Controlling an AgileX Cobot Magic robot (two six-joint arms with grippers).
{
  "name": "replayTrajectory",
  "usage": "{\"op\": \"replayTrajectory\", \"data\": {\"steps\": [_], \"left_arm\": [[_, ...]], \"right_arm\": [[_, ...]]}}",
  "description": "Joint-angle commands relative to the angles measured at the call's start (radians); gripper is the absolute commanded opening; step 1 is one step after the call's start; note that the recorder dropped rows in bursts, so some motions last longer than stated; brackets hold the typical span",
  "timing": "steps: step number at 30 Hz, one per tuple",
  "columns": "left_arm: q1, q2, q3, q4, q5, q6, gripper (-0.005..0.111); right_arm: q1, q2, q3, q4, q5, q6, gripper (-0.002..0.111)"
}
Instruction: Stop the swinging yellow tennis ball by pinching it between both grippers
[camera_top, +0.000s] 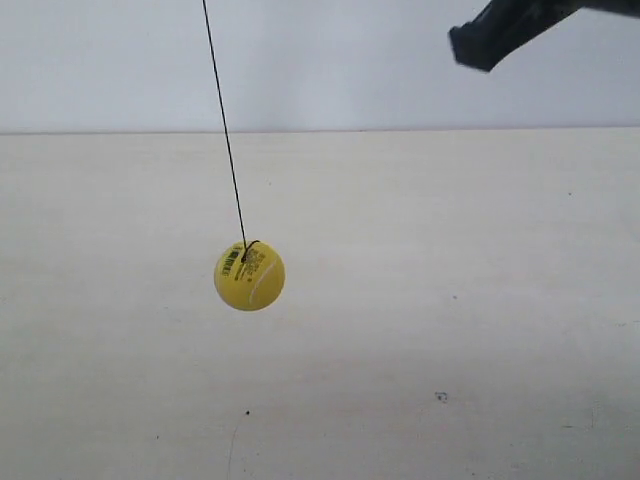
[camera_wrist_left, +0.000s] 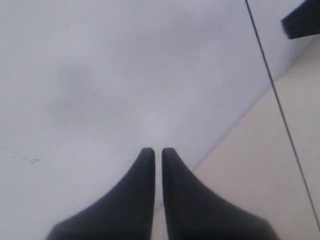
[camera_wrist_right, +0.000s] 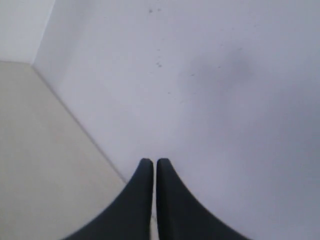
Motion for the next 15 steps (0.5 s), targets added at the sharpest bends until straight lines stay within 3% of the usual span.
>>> {"op": "replayTrajectory", "data": {"steps": [1,15], "left_arm": [[-0.003,-0.163,-0.003,-0.014,0.167,-0.084,0.005],[-0.003,-0.76,0.178,-0.019,0.493,-0.184,0.005]], "right_arm": [[0.002,-0.123,-0.005,0.012,0.126,0.001,0.0],[0.002,-0.513,0.075,0.012,0.448,0.006,0.0]]}}
